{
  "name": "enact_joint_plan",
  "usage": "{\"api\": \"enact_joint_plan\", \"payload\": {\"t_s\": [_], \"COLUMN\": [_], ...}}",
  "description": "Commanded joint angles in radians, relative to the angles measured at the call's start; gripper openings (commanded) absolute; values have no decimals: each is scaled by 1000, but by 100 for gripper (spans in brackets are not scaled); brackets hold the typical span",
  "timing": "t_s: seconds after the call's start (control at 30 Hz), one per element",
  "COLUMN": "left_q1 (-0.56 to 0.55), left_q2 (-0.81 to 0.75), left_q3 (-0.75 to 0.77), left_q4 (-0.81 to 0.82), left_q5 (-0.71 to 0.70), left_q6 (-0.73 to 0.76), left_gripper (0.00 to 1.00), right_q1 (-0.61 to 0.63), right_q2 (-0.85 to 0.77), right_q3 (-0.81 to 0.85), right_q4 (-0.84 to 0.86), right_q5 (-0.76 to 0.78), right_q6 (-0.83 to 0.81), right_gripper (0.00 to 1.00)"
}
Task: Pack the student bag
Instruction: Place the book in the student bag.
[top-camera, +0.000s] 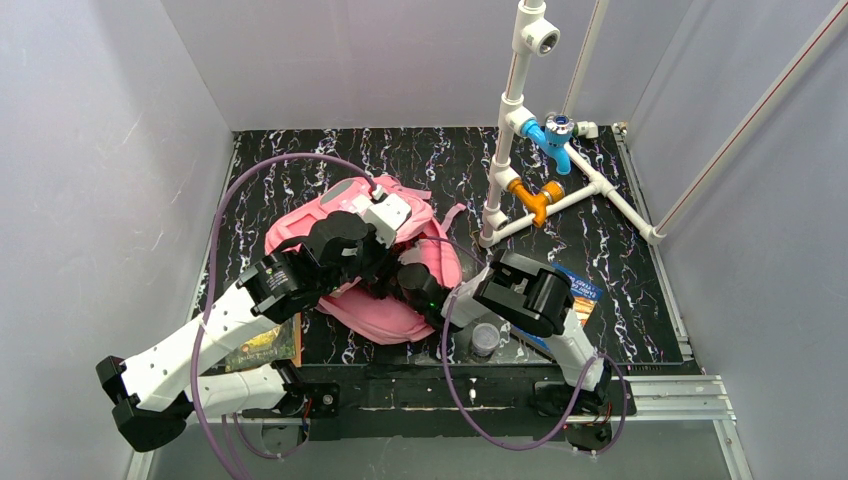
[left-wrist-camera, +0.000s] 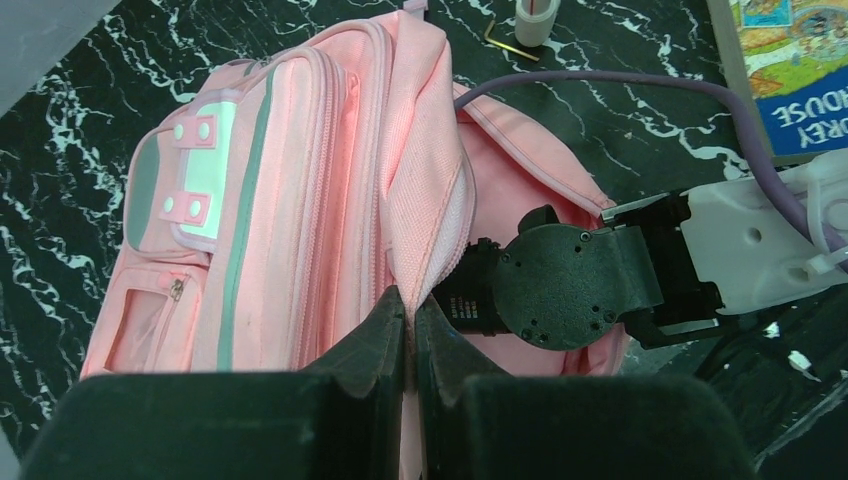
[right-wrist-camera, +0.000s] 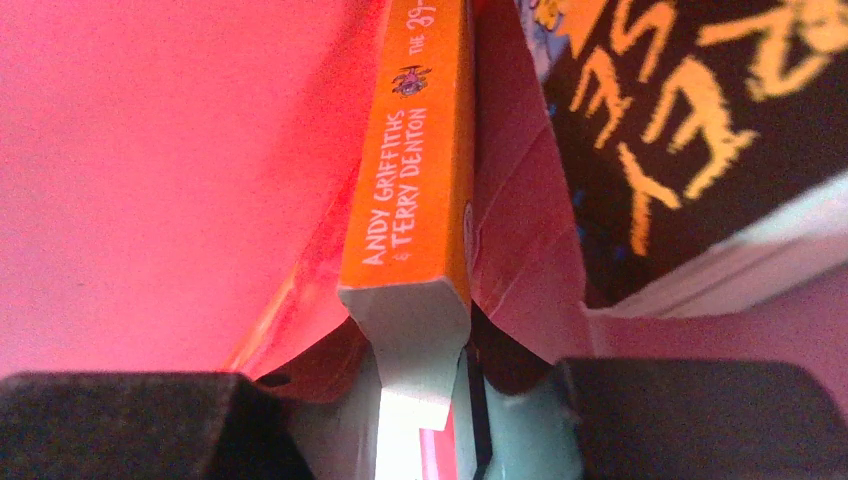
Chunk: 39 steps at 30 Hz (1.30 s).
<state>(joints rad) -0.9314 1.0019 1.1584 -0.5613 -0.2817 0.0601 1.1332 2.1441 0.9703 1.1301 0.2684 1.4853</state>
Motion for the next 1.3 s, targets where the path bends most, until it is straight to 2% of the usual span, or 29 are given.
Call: {"api": "enact_joint_plan", "payload": {"t_s": [0.0,0.13,0.2,0.33,0.43,0.53,0.7,0.8,0.87,1.07,1.17,1.27], "left_q1": [-3,-3,-3,-3,-3,-4,-4,-3,-3,-3,-4,-3], "left_q2": [-35,-66,-90,-104,-93,-101,-122,-122,-118,-112,-111,-115], "left_q3": [13,-22,-53,-88,-84,-84,-97,-103,-106,-112,-100,-94], "left_q4": [54,69,101,149,147,146,147,150,152,155,148,139], "left_q5": [-59,-75,-72,-81,-92,-112,-106,-109,-112,-99,-93,-101], "left_q6": [63,62,54,54,66,67,63,57,47,18,16,26], "left_gripper": [0,0,0,0,0,0,0,0,0,0,0,0], "right_q1": [2,3,6,5,1,-22,-38,-38,-39,-40,-47,-47], "right_q2": [38,13,-41,-160,-262,-344,-398,-382,-349,-151,-62,-84], "right_q3": [117,124,101,83,15,-36,-96,-59,-21,168,287,262], "right_q4": [119,0,-112,-351,-455,-573,-610,-620,-623,-537,-561,-525], "right_q5": [-3,-55,-75,-163,-156,-173,-157,-130,-130,-166,-145,-94], "right_q6": [-59,-41,-43,-140,-214,-262,-324,-372,-390,-433,-488,-510], "right_gripper": [33,50,66,90,98,98,83,61,54,21,16,18]}}
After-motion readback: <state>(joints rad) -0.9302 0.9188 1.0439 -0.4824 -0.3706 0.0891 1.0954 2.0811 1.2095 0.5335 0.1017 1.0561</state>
